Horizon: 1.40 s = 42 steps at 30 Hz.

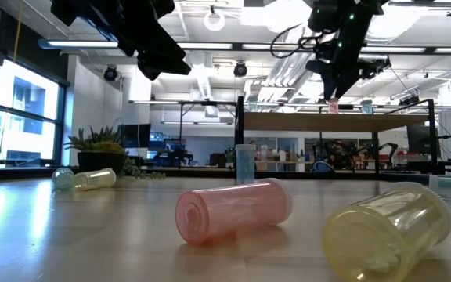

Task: Pick and place medicine bottles onto shelf by color
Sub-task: Put the pink pill bottle on the shelf, then put the yellow pill bottle on the shelf

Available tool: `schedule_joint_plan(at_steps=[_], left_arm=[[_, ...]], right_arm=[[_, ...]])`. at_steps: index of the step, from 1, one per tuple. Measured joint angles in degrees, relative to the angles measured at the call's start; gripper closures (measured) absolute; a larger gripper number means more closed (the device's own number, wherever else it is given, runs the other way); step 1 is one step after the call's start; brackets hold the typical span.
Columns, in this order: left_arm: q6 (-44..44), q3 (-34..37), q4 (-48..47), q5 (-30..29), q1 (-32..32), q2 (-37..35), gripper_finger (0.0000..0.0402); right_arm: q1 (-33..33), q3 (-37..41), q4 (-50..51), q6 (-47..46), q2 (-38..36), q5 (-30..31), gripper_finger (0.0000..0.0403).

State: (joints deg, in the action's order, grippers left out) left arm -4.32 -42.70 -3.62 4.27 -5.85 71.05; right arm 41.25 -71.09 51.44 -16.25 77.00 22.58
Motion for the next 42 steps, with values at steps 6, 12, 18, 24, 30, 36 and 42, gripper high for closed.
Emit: schedule_joint_plan(at_steps=[6, 12, 18, 24, 30, 36, 42], left_arm=[[0.0, 0.0, 0.0, 0.0, 0.0, 0.0, 0.0209], [0.0, 0.0, 0.0, 0.0, 0.0, 0.0, 0.0209], [0.0, 0.0, -0.6, 0.0, 0.0, 0.0, 0.0209], [0.0, 0.0, -1.3, 0.0, 0.0, 0.0, 0.0209], [0.0, 0.0, -1.3, 0.0, 0.0, 0.0, 0.0209], [0.0, 0.0, -1.3, 0.0, 0.0, 0.0, 0.0209], [0.0, 0.0, -1.6, 0.0, 0.0, 0.0, 0.0209]], right_arm=[[-0.1, -0.1, -2.1, 0.1, -4.9, -0.9, 0.0249], [-2.5, -0.1, -1.5, -0.2, -9.3, -7.4, 0.0249], [-9.5, -0.1, 2.8, -3.0, -12.3, -12.1, 0.0249], [-17.9, -0.1, 9.8, -6.8, -12.6, -13.0, 0.0249], [-26.5, -0.1, 11.9, -9.3, -12.6, -13.0, 0.0249], [-35.3, 1.3, 12.9, -13.5, -12.6, -10.4, 0.0249], [-43.2, 6.4, 12.1, -20.3, -12.6, -9.4, 0.0249]])
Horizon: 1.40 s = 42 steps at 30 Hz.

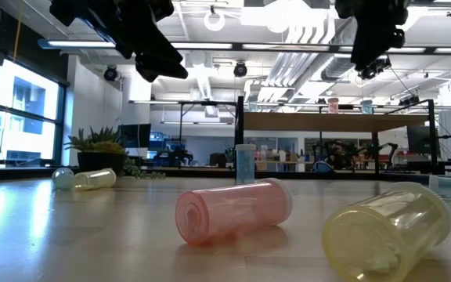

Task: Pick and place medicine bottles onto shelf by color
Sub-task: Put the yellow pill bottle on the shelf

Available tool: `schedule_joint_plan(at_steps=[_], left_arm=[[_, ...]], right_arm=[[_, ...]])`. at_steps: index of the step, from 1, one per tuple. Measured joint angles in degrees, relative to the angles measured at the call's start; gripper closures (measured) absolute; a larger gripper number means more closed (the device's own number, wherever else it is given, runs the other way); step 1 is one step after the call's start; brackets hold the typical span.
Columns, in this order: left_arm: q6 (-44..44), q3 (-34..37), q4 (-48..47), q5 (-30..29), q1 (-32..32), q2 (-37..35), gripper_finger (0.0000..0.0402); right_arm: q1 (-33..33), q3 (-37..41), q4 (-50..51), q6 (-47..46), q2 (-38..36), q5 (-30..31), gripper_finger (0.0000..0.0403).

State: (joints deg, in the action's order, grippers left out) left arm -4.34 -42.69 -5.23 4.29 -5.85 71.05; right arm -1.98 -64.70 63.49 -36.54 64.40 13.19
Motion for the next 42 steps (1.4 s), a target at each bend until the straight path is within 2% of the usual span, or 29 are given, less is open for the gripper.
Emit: schedule_joint_plan(at_steps=[5, 13, 18, 26, 30, 34, 42], left_arm=[[0.0, 0.0, -0.1, 0.0, 0.0, 0.0, 0.0209], [-0.1, 0.0, -0.1, 0.0, 0.0, 0.0, 0.0209], [-0.1, 0.0, -0.1, 0.0, 0.0, 0.0, 0.0209], [-1.1, 0.0, -0.1, 0.0, 0.0, 0.0, 0.0209], [-1.5, 0.0, -0.1, 0.0, 0.0, 0.0, 0.0209], [-1.5, 0.0, -0.1, 0.0, 0.0, 0.0, 0.0209], [-1.5, 0.0, 0.4, 0.0, 0.0, 0.0, 0.0209]], right_arm=[[-6.8, 4.7, -4.7, -1.5, 0.0, -0.1, 0.0249], [-16.3, 10.6, -8.8, -13.2, 0.0, -0.1, 0.0249], [-21.1, 15.3, -22.3, -15.1, 0.1, -0.1, 0.0249], [-25.8, 22.9, -54.7, -0.1, 3.7, -2.6, 0.0249], [-26.7, 23.5, -65.0, 7.4, 8.4, -2.8, 0.0249], [-26.6, 23.0, -70.5, 12.4, 13.3, -3.2, 0.0249], [-24.9, 12.7, -66.6, 20.4, 21.8, -8.9, 0.0249]])
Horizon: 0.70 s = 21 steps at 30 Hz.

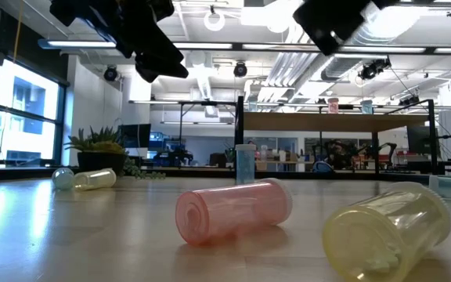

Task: Pick and place medicine bottles onto shelf by color
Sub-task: Put the yellow pill bottle on the shelf

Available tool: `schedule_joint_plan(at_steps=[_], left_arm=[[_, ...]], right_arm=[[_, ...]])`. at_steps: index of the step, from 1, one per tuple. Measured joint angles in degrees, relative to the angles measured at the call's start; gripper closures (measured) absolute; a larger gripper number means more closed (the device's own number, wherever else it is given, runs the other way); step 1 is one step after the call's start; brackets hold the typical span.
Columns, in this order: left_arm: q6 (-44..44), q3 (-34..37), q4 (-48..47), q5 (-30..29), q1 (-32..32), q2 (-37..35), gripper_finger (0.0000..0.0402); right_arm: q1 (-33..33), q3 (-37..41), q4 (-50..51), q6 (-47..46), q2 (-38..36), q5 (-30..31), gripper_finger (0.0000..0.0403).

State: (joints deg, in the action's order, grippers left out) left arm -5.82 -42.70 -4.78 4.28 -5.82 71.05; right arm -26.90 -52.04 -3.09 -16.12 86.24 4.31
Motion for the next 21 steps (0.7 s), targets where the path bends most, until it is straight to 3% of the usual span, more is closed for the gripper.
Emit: schedule_joint_plan(at_steps=[9, 16, 21], left_arm=[[-2.3, 0.0, -0.2, 0.0, 0.0, 0.0, 0.0209], [-4.1, 0.0, -1.9, -0.5, 0.0, 0.0, 0.0209], [-5.3, 0.0, -2.3, -0.7, 0.0, 0.0, 0.0209]], right_arm=[[0.3, -16.7, 22.2, 13.2, 10.2, -0.4, 0.0249], [0.0, -25.9, 32.2, 13.8, 18.1, -3.9, 0.0249], [-1.4, -30.0, 32.7, 14.8, 22.0, -7.9, 0.0249]])
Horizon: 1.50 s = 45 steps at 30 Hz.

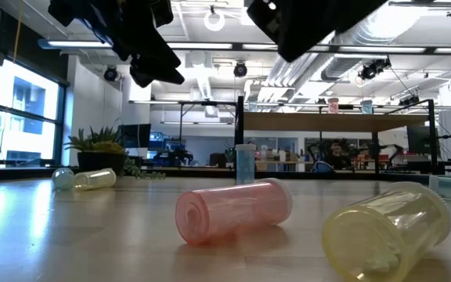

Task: Pick and place medicine bottles onto shelf by color
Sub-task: Put the yellow pill bottle on the shelf

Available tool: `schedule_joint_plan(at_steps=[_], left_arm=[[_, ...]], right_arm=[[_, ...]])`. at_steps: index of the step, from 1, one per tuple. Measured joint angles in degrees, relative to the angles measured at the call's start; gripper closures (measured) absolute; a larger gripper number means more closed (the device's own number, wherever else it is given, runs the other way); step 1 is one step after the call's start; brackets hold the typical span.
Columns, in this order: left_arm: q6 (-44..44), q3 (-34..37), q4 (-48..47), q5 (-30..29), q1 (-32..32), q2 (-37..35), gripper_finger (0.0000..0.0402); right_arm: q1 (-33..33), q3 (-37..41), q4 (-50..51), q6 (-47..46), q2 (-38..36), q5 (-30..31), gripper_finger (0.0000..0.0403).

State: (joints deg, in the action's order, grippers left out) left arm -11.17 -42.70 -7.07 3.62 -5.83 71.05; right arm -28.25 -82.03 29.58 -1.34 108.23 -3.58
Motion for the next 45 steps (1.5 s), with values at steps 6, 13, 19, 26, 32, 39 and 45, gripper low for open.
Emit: schedule_joint_plan(at_steps=[6, 13, 19, 26, 32, 39, 45], left_arm=[[-4.2, 0.0, -0.7, -0.3, 0.0, 0.0, 0.0209], [-8.3, 0.0, -0.9, -2.9, 0.0, 0.0, 0.0209], [-10.4, 0.0, -1.1, -3.4, 0.0, 0.0, 0.0209], [-10.8, 0.0, -1.7, -3.4, 0.0, 0.0, 0.0209], [-11.2, 0.0, -2.2, -3.4, 0.0, 0.0, 0.0209], [-11.2, 0.0, -2.2, -3.4, 0.0, 0.0, 0.0209], [-11.2, 0.0, -2.2, -3.4, 0.0, 0.0, 0.0209]], right_arm=[[-2.2, -0.7, -1.4, 0.3, 2.7, -3.0, 0.0249], [-4.1, -0.6, -5.5, 0.3, 4.6, -3.6, 0.0249], [-5.0, -0.6, -7.1, 2.8, 7.3, -3.6, 0.0249], [-5.0, -0.5, -7.5, 5.8, 9.3, -0.6, 0.0249], [-5.0, -0.5, -7.7, 5.9, 9.7, -1.0, 0.0249], [-4.9, -0.5, -7.8, 5.9, 11.5, -1.2, 0.0249], [-4.8, -0.5, -7.8, 5.7, 13.4, -0.9, 0.0249]])
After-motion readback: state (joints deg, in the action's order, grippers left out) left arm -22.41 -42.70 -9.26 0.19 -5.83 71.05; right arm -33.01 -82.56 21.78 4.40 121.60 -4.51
